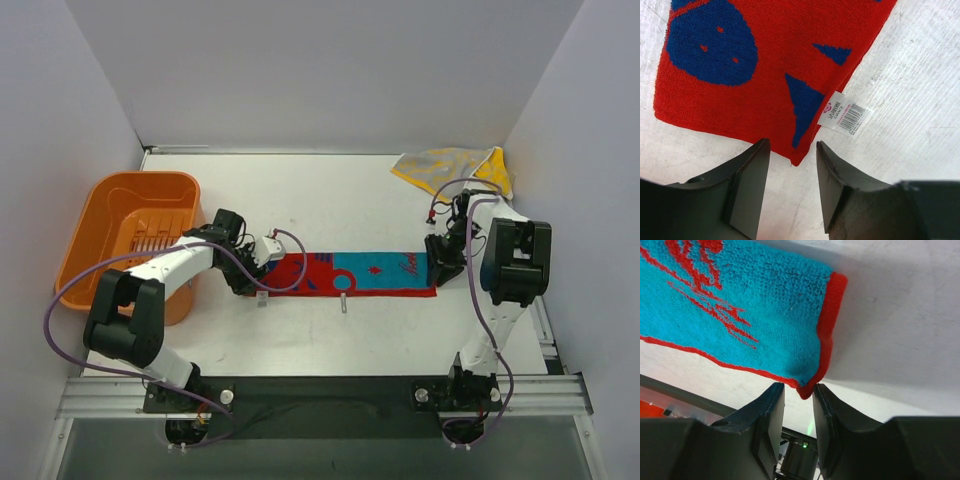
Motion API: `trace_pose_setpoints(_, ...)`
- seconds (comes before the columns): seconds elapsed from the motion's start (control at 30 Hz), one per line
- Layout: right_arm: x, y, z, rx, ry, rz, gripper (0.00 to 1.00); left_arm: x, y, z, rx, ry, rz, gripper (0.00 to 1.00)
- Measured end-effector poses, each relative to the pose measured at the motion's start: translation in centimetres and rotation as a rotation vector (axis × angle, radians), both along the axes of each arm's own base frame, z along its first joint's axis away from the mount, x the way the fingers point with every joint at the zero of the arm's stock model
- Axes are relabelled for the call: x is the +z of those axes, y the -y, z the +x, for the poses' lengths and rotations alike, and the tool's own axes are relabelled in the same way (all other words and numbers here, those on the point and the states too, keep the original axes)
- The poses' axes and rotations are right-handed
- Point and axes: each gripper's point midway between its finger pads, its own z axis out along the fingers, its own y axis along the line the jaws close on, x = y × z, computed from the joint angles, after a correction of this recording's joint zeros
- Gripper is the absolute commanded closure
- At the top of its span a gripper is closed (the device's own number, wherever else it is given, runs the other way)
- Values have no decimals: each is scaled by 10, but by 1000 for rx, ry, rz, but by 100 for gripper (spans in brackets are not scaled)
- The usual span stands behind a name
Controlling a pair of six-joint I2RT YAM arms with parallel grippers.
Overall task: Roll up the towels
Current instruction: Fold the towel
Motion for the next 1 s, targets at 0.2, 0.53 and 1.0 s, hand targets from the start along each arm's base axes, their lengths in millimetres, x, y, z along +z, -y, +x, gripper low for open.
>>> trace_pose_setpoints(0.2,-1,-4,-1,-19,-16,20,85,-2,-3,1,-14,8,17,59)
trace_pose_setpoints(0.53,2,0,-2,-43,-25,27,100,-4,-5,1,-17,2,29,90)
trace_pose_setpoints(1.0,15,0,-5,-67,-16,66,100,-4,-5,0,-18,-2,30,100)
